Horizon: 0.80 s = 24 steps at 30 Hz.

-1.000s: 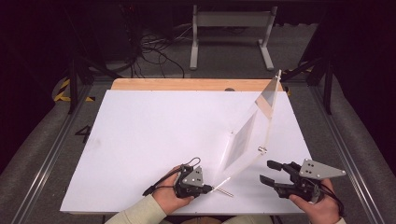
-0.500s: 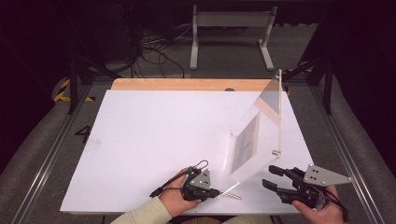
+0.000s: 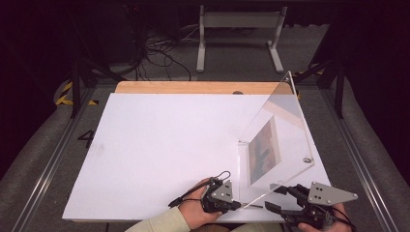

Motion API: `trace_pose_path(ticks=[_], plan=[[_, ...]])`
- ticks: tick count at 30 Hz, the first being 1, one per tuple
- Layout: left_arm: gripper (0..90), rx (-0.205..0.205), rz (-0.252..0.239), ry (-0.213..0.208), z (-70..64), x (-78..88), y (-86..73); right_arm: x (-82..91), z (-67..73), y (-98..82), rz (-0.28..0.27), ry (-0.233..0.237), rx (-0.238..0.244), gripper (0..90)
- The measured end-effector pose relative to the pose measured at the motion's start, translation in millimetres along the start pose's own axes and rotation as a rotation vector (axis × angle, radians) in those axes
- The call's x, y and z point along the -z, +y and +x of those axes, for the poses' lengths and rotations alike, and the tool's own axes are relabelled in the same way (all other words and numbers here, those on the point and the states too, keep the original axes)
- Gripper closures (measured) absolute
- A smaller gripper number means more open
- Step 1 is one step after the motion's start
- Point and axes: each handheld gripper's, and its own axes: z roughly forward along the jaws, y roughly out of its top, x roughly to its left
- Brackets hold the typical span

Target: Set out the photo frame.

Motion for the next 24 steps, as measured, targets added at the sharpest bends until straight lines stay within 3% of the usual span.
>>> trace_pose_path(ticks=[4, 5, 7, 9, 13, 15, 16, 17, 20, 24], plan=[[90.0, 0.012, -0.026, 0.021, -0.2, -2.1, 3.6, -3.3, 7.8, 2.1, -0.017, -0.001, -0.013, 36.1], [90.0, -0.005, -0.034, 0.066, 0.9, -3.1, 5.4, -4.1, 9.3, 2.8, -0.02, -0.002, -0.016, 35.5], [90.0, 0.006, -0.007, 0.084, 4.5, -7.5, 7.9, -5.6, 11.2, 3.8, -0.029, -0.023, -0.024, 34.9], [90.0, 0.014, 0.006, 0.088, 3.9, -9.7, 9.8, -6.4, 11.3, 4.2, -0.031, -0.058, -0.034, 34.9], [90.0, -0.008, 0.006, 0.095, 1.8, -12.4, 12.0, -12.8, 15.4, 5.6, -0.051, -0.125, -0.062, 35.9], [90.0, -0.012, 0.003, 0.091, 2.3, -12.4, 12.0, -15.6, 17.5, 6.3, -0.053, -0.15, -0.065, 36.8], [90.0, -0.011, -0.019, 0.075, 2.2, -10.8, 11.5, -22.0, 22.3, 8.2, -0.058, -0.2, -0.072, 38.5], [90.0, -0.011, -0.019, 0.075, 2.2, -10.8, 11.5, -22.0, 22.3, 8.2, -0.058, -0.2, -0.072, 38.5], [89.6, -0.01, -0.029, 0.081, 2.2, -2.3, 9.4, -28.2, 26.7, 10.9, -0.059, -0.252, -0.08, 43.4], [87.5, 0.009, -0.051, 0.125, 9.6, 19.4, 1.3, -33.1, 27.8, 15.7, -0.081, -0.324, -0.13, 48.9]])
